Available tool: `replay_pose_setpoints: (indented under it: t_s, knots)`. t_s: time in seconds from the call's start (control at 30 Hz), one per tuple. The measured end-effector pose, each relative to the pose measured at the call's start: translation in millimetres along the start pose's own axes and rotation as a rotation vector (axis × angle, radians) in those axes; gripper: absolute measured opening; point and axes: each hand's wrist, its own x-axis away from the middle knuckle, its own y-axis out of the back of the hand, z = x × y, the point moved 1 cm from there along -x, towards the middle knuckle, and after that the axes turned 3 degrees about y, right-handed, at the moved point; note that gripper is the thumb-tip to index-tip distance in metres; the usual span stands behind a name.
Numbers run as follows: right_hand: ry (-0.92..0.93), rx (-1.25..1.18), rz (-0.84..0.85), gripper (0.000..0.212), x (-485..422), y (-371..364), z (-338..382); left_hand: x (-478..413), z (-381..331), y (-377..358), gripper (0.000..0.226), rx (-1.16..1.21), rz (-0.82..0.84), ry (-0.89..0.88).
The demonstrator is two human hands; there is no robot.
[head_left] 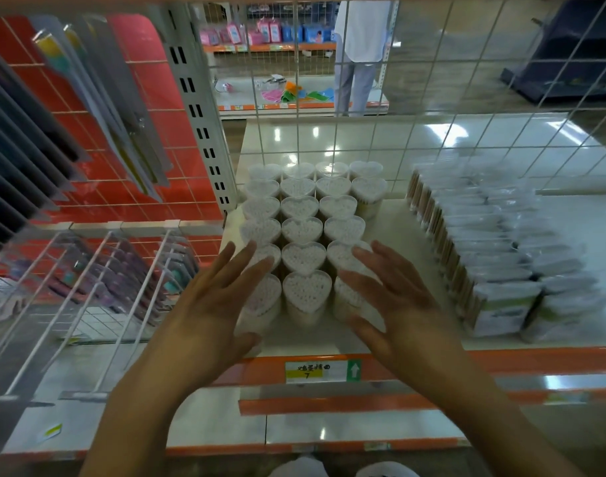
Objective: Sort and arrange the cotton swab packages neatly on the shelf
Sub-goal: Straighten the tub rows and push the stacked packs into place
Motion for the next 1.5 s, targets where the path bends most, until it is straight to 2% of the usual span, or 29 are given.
replay_pose_setpoints:
  t_s: [0.13,0.4,0.6,0.8,0.93,1.1,1.5]
  knots:
    - [0.075,0.027,-0.028,0.040,-5,-13,17,6,5,-6,0.090,-0.006,-0.126,-0.043]
    - [-0.002,0.046,0.029,0.035,-17,-32,24,2,2,-10,0.070,0.042,-0.194,-0.040]
    - [-0.005,0.053,0.000,0.031,-16,-37,22,0,1,-11,0.065,0.070,-0.220,-0.017]
    - [-0.033,-0.057,-0.079,0.042,-5,-24,19,5,-2,-13,0.065,-0.097,-0.265,-0.036]
    - [-0.119,-0.043,-0.165,0.042,7,-10,0,-1,-29,-14,0.048,-0.084,-0.336,-0.088]
    - [-0.155,-0.017,-0.133,0.036,15,-14,-11,-14,-53,-31,0.054,-0.037,-0.239,-0.109]
    - [-0.199,-0.084,-0.141,0.031,16,-22,-9,-21,-57,-25,0.051,-0.032,-0.308,-0.133]
